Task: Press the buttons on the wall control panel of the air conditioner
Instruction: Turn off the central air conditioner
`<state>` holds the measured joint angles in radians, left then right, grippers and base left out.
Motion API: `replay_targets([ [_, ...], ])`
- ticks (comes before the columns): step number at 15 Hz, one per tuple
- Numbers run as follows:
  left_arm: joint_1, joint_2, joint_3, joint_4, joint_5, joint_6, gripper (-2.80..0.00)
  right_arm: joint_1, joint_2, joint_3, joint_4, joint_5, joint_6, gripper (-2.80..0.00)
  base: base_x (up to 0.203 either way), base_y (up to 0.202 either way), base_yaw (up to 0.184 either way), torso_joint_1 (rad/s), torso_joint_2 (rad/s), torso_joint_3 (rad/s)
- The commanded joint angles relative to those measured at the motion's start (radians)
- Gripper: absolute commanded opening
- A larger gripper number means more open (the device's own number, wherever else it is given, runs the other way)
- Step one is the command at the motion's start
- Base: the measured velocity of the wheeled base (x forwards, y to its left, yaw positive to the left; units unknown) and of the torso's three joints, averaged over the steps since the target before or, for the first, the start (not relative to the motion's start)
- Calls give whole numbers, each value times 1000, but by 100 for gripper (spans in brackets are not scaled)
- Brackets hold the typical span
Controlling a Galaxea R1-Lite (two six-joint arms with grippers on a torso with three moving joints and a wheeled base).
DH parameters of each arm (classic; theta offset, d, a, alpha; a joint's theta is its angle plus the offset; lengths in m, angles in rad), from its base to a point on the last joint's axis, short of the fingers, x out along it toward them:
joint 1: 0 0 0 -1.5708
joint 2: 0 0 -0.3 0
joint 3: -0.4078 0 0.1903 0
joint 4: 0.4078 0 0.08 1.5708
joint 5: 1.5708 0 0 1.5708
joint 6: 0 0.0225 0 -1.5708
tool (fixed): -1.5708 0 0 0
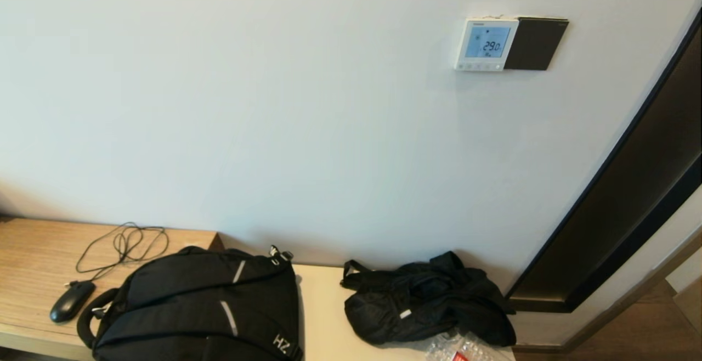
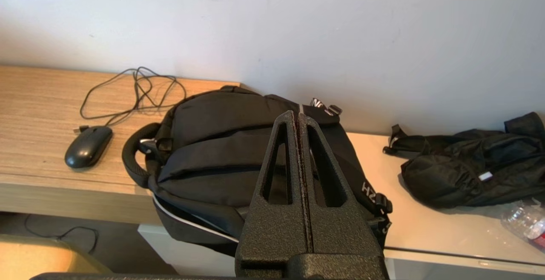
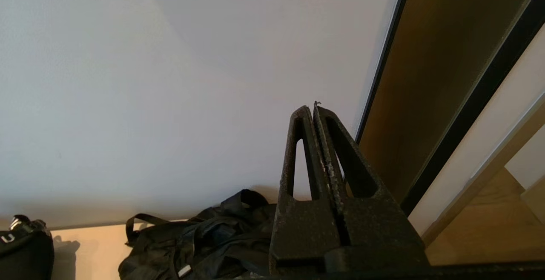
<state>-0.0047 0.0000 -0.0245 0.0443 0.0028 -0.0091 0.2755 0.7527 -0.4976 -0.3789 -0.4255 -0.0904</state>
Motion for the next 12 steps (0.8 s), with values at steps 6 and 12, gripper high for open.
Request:
replay_targets([
  [6, 0, -2, 0, 0, 1, 0, -280, -211, -191, 120, 220, 320, 3, -280, 0, 0, 0, 0, 0, 0],
  [12, 0, -2, 0, 0, 0, 0, -280, -282, -510, 353, 350, 382, -1, -280, 0, 0, 0, 0, 0, 0],
])
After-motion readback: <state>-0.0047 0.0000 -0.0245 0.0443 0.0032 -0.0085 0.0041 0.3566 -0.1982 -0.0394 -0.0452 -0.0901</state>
